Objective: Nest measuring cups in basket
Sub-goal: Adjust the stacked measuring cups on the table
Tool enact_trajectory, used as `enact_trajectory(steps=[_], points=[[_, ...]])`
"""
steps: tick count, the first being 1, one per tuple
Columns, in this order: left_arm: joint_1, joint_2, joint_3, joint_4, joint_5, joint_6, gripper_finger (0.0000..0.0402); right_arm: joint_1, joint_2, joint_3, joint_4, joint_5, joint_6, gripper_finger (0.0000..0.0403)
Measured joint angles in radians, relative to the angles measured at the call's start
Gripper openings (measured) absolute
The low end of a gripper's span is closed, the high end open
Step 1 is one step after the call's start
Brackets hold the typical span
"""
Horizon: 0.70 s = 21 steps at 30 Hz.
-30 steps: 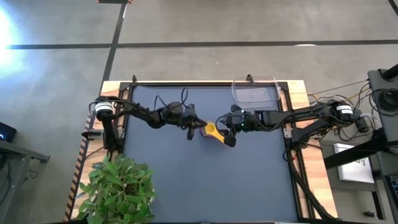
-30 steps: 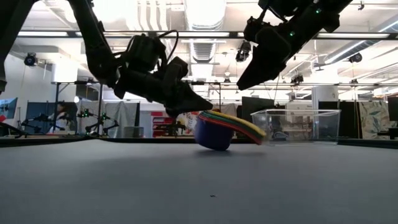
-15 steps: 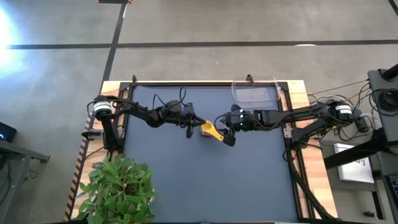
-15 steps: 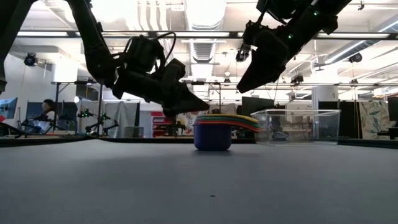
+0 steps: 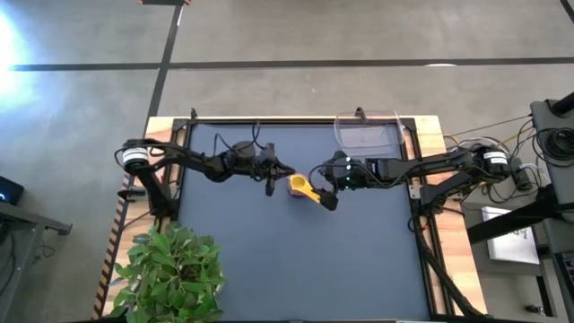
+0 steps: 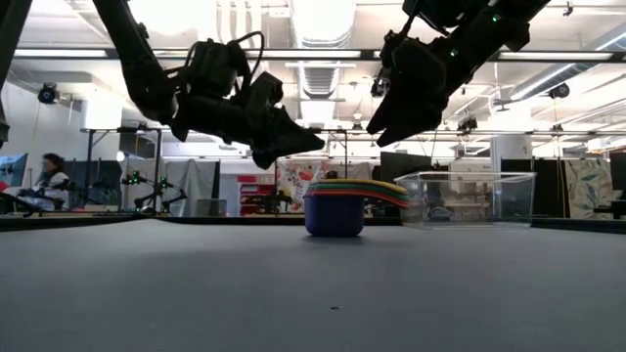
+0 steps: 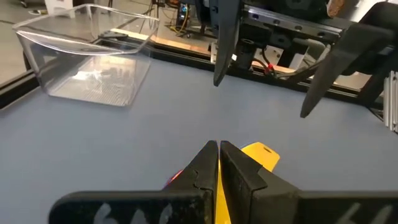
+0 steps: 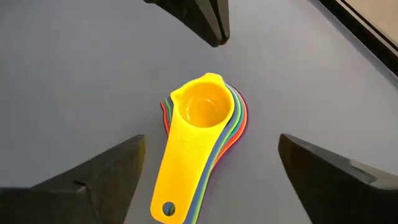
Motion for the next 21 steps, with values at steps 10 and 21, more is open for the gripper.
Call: enact_trajectory(steps=[10,21], points=[[0.005,-0.007,-0.006,0.003,-0.005,-0.001,0.0000,0.000,0.080,0.033,-0.009,0.028,0.009,0.0377],[0.006,-0.007,-0.015,0.006,-0.005,-0.003,0.0000,-0.003,0.182,0.166,-0.169,0.025,0.022,0.0377]])
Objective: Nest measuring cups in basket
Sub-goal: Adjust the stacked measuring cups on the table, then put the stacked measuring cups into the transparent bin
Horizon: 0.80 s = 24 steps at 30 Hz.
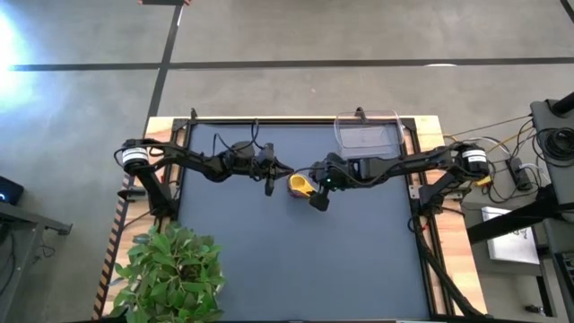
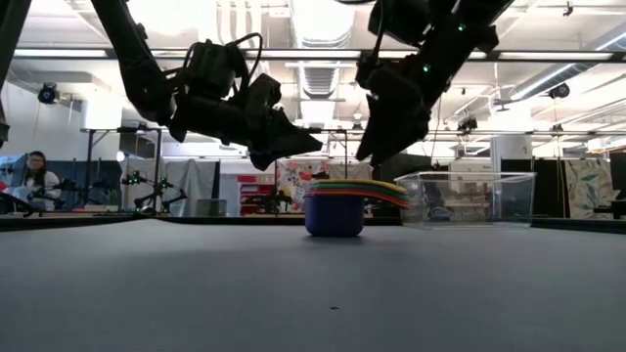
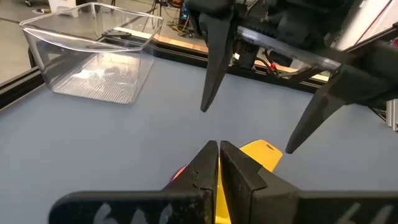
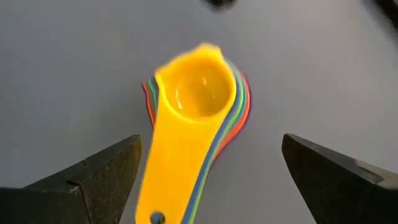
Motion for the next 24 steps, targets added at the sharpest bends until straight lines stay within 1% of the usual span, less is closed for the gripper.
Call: enact_trajectory(steps=[5,11,24], points=[[0.000,0.000,0.004,0.003,0.000,0.000,0.0000,0.000,0.061,0.006,-0.025,-0.001,0.003,0.0377],[0.000,0.000,0.003,0.002,0.000,0.000,0.0000,0.000,0.097,0.007,-0.024,0.000,0.003,0.0377],[0.000,0.011,0.015,-0.001,0.000,0.003,0.0000,0.000,0.047,0.021,-0.043,0.001,0.007,0.0377]])
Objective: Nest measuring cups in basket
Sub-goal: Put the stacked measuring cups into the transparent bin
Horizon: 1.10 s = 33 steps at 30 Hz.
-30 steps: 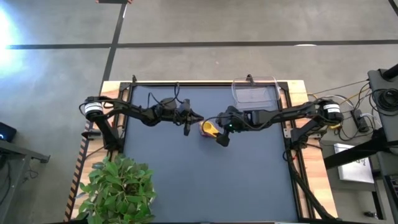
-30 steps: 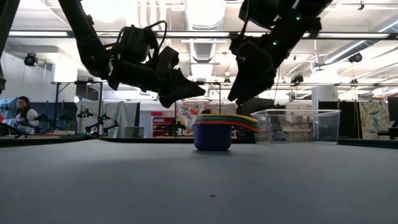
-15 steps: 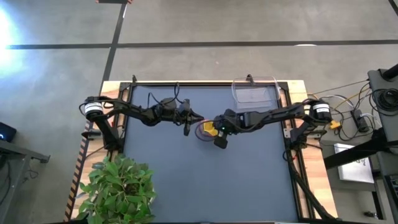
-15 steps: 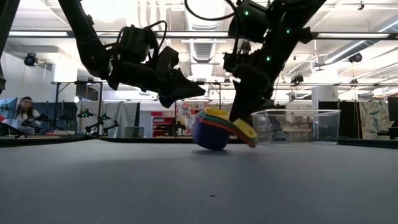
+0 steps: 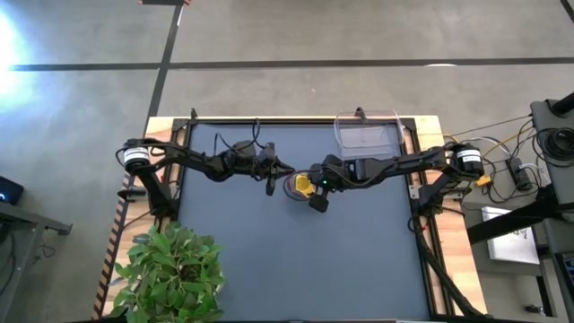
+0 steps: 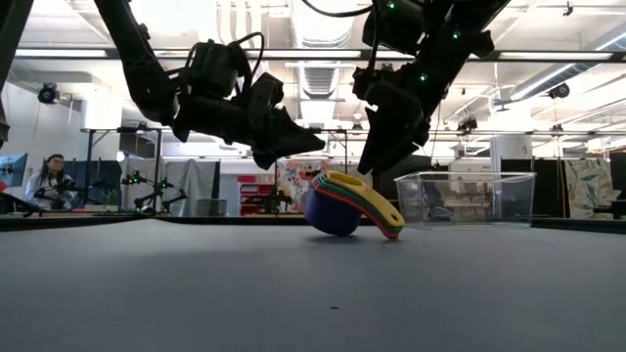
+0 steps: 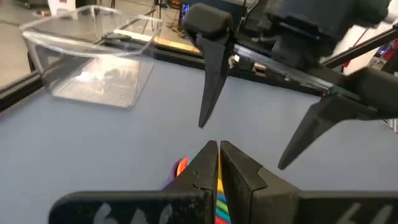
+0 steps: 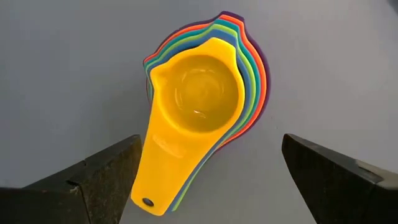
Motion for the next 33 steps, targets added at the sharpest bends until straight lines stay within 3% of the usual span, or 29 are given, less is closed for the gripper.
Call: enact_trajectory(steps=[10,21,33], points=[[-0.003,0.089,0.038,0.036,0.069,0.079,0.0000,0.000,-0.018,0.000,-0.018,0.000,-0.008,0.0377],[0.007,0.241,0.135,0.040,0.091,0.044,0.0000,0.000,-0.043,-0.001,-0.038,0.000,-0.017,0.0377],[0.022,0.232,0.131,0.029,0.087,-0.001,0.0000,0.000,-0.042,-0.001,-0.052,-0.003,0.066,0.0377]])
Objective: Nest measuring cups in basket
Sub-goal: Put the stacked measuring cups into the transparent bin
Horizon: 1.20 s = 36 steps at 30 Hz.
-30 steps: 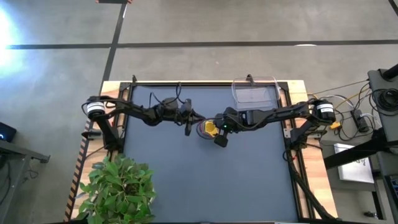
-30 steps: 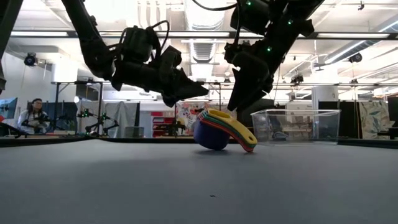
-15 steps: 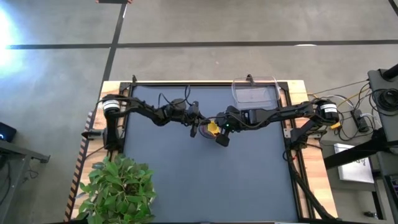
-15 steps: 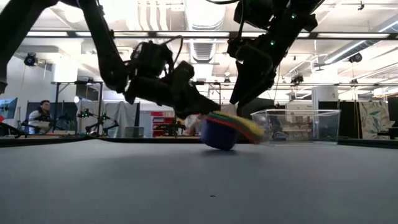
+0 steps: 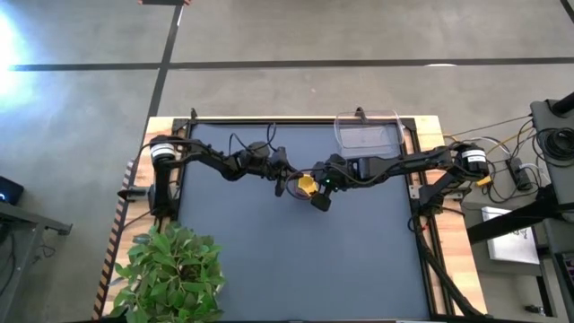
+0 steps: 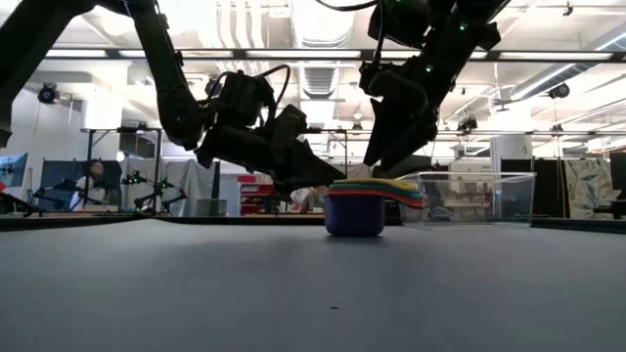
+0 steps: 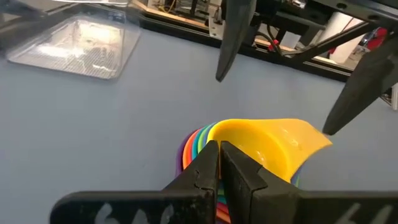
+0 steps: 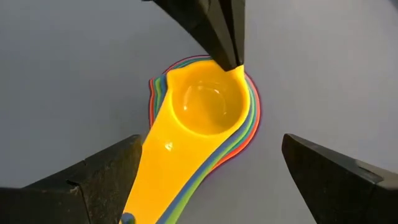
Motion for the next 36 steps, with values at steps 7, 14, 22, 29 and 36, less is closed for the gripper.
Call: enact_trajectory(steps=[7,14,22,29,36], points=[[0.000,0.000,0.000,0.000,0.000,-0.006,0.0000,0.019,0.012,0.000,-0.001,-0.025,0.056,0.0377],[0.000,-0.001,0.000,0.000,0.000,-0.006,0.0000,0.054,0.020,0.000,-0.006,-0.005,0.099,0.0377],[-0.001,-0.001,0.000,0.000,0.000,-0.014,0.0000,0.057,0.021,0.000,-0.053,0.072,0.134,0.0377],[0.000,-0.001,0.000,0.001,0.000,-0.015,0.0000,0.071,0.033,0.007,-0.052,0.073,0.156,0.0377],[0.000,-0.001,0.000,0.000,0.000,-0.017,0.0000,0.085,0.104,0.058,-0.090,0.074,0.159,0.0377]])
